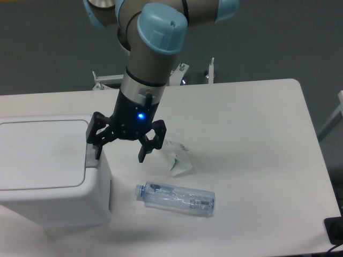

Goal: Open the trash can
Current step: 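Push the lid edge with the gripper fingers to swing it open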

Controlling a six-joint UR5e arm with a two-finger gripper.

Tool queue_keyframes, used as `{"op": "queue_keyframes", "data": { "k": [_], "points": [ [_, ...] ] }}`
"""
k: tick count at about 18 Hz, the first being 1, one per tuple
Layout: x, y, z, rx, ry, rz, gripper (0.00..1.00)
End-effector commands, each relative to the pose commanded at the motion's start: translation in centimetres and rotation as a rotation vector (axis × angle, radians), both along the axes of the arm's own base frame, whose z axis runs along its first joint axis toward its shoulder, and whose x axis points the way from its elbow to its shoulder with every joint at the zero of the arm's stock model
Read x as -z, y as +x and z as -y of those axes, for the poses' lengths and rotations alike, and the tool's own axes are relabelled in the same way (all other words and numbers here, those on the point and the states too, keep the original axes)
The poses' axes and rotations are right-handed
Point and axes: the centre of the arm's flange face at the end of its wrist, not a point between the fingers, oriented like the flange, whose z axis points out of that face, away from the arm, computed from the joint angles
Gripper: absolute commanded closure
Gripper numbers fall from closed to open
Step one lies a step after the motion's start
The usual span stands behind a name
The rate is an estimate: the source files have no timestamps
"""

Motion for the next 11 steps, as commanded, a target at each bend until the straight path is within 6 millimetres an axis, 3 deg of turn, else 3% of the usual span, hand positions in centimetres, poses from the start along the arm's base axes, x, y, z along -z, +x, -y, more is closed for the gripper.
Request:
{"op": "queue_keyframes", "data": {
  "k": [11],
  "points": [
    [1.1, 0.2, 0.0, 0.012, -0.007, 0.002, 0.0]
  ]
}}
